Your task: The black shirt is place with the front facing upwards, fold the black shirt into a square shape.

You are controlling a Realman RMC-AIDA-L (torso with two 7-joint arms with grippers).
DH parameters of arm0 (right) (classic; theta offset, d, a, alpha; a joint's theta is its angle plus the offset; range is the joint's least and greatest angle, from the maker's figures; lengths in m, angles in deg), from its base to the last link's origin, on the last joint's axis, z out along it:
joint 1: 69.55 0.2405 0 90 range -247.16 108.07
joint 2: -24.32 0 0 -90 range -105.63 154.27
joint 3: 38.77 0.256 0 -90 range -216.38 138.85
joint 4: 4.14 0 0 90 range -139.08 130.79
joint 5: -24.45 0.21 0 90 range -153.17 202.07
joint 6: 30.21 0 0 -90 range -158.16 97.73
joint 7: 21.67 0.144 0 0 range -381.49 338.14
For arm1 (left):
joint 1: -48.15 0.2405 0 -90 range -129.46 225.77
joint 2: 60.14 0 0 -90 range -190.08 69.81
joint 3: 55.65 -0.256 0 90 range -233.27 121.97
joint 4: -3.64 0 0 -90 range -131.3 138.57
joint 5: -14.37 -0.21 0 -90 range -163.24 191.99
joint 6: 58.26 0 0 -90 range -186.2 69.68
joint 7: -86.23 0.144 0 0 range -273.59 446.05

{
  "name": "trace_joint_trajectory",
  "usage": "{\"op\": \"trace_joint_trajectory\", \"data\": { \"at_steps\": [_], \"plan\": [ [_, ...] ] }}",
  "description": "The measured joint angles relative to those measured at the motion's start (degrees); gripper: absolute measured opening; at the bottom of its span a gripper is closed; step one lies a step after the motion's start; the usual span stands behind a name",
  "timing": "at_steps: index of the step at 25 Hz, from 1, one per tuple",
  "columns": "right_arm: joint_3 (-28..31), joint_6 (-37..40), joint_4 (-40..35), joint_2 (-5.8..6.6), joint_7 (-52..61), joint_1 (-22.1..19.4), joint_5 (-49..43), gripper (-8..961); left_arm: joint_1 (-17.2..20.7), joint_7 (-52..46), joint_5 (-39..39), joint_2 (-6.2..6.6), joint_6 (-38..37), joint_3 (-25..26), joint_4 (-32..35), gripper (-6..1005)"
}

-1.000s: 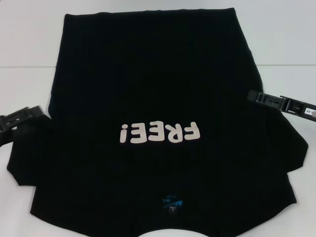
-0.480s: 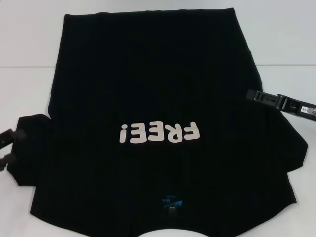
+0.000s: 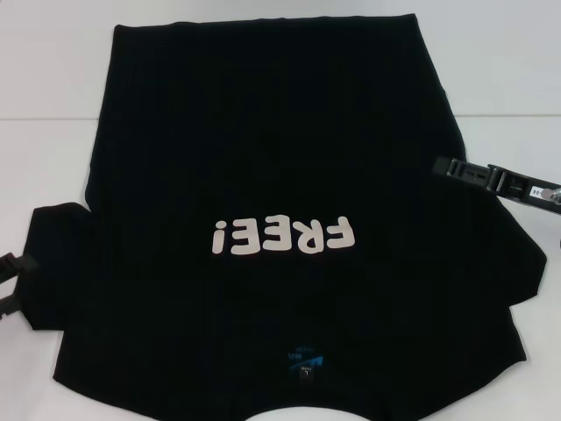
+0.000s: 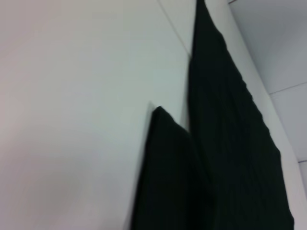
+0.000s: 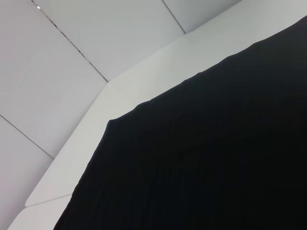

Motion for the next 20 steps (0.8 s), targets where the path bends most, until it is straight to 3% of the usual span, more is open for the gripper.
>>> {"op": "trace_joint_trajectory", "data": {
  "at_steps": [11, 20],
  "plan": [
    [0.4, 0.4, 0.0, 0.03, 0.1, -0.4, 0.2, 882, 1.2, -1.2, -0.4, -0.47, 1.1, 0.0, -0.6, 866],
    [0.4, 0.6, 0.4, 0.24, 0.2, -0.7, 0.4, 882, -0.2, -1.3, -1.0, -0.57, 1.5, -0.2, -2.6, 850]
  ]
}}
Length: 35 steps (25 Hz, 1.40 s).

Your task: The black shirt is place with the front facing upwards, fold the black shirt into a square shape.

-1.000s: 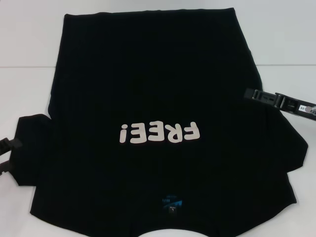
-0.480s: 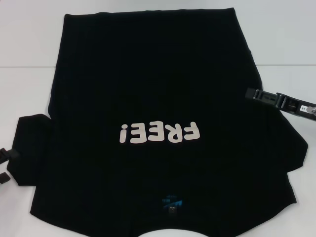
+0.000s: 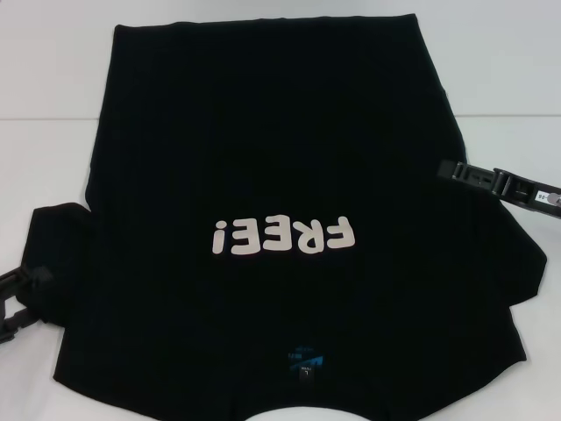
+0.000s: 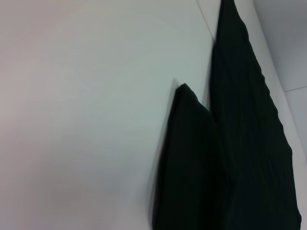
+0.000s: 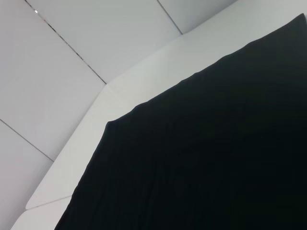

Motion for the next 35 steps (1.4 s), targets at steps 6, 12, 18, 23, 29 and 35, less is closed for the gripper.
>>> {"op": "trace_joint_trajectory", "data": {
  "at_steps": [6, 12, 18, 23, 29, 35],
  "plan": [
    [0.0, 0.0, 0.1, 0.04, 0.0, 0.0, 0.0, 881, -1.4, 0.0, 0.0, 0.15, 0.4, 0.0, -0.5, 839],
    [0.1, 0.0, 0.1, 0.04, 0.1, 0.0, 0.0, 882, -2.6, -0.4, -0.1, 0.35, 1.4, -0.2, -0.8, 828],
    [0.2, 0.0, 0.1, 0.1, 0.1, -0.1, 0.0, 881, -3.4, -0.9, -0.8, 0.76, 2.6, -0.4, -0.9, 818],
    [0.4, 0.0, 0.1, 0.13, 0.1, -0.1, 0.0, 881, -4.3, -1.2, -3.5, 0.92, 2.8, -0.7, 0.1, 809],
    [0.4, 0.0, 0.1, 0.13, 0.1, -0.1, 0.0, 881, -5.1, -1.7, -6.0, 0.34, 3.3, -0.6, 2.7, 798],
    [0.4, 0.0, 0.1, 0.13, 0.1, -0.2, 0.0, 881, -5.8, -2.8, -7.5, 0.18, 3.6, -0.7, 3.1, 665]
  ]
}}
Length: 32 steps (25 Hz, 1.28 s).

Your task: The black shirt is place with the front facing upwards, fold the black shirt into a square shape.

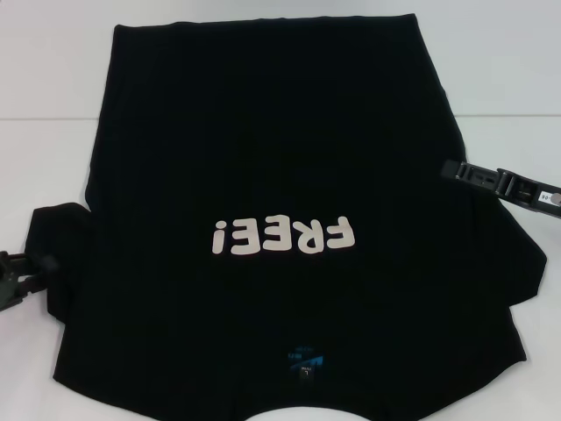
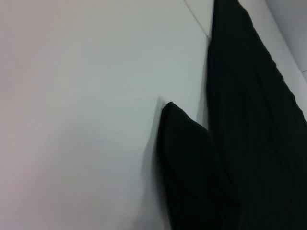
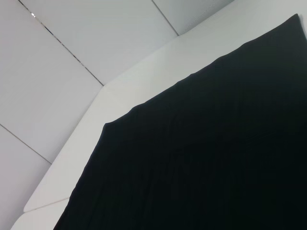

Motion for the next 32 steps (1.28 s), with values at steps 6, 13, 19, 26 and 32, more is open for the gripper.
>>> {"op": "trace_joint_trajectory", "data": {
  "at_steps": [6, 13, 19, 26, 32],
  "plan": [
    [0.0, 0.0, 0.0, 0.0, 0.0, -0.4, 0.0, 882, -0.7, -0.3, -0.4, 0.15, 0.0, 0.1, 0.0, 387],
    [0.1, 0.3, -0.1, 0.0, 0.0, -0.7, 0.1, 882, -1.0, -0.5, -1.5, 0.18, 0.3, 0.0, 0.0, 92],
    [0.1, 0.6, -0.1, 0.0, 0.0, -0.7, 0.1, 881, -1.1, -0.2, -2.2, 0.22, 0.2, 0.0, 0.1, 83],
    [0.1, 0.9, -0.2, 0.02, 0.0, -0.7, 0.1, 882, -1.1, 0.8, -2.2, 0.56, -0.6, 0.0, 0.4, 87],
    [0.2, 0.9, -0.1, 0.13, 0.0, -0.8, 0.1, 881, -0.9, 0.4, -2.2, 0.78, -0.2, 0.5, 0.6, 239]
  ]
}}
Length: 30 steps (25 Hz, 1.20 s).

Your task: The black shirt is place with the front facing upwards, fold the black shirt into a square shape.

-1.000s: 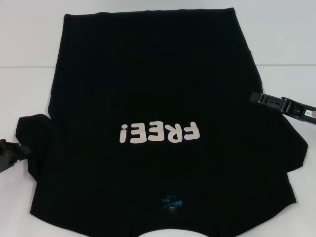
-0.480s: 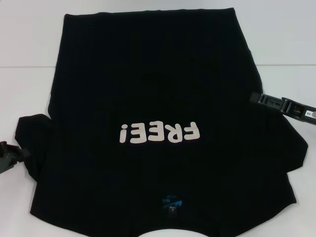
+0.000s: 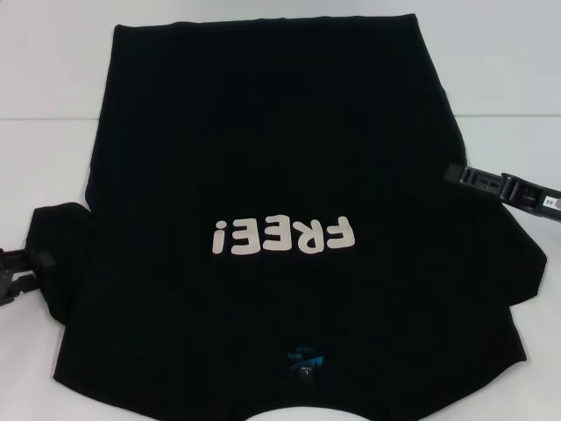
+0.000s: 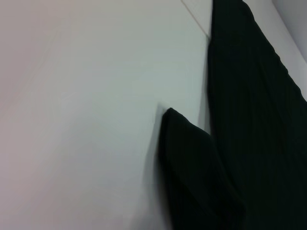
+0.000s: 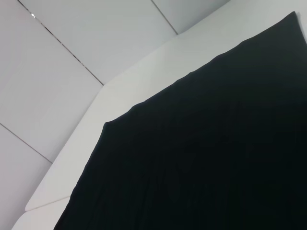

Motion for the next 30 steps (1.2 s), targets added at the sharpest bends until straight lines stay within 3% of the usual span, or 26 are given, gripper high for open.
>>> {"op": "trace_joint_trajectory", "data": {
  "at_steps": [5, 13, 24, 30],
  "plan": [
    [0.0, 0.0, -0.1, 0.04, 0.0, 0.0, 0.0, 881, 0.1, 0.0, 0.0, 0.03, 0.0, 0.0, 0.1, 483],
    [0.3, 0.0, 0.0, 0.1, 0.0, -0.1, 0.0, 882, -0.3, -1.8, 0.0, -0.21, 1.9, -0.3, 0.0, 530],
    [0.6, 0.1, 0.1, 0.23, 0.0, -0.5, 0.0, 882, -0.5, -2.0, 0.1, -0.42, 2.2, -0.6, 0.3, 319],
    [0.6, 0.1, 0.1, 0.31, 0.0, -0.4, 0.1, 882, -0.1, -1.8, 0.1, -0.23, 2.0, -0.4, 0.0, 82]
  ]
}}
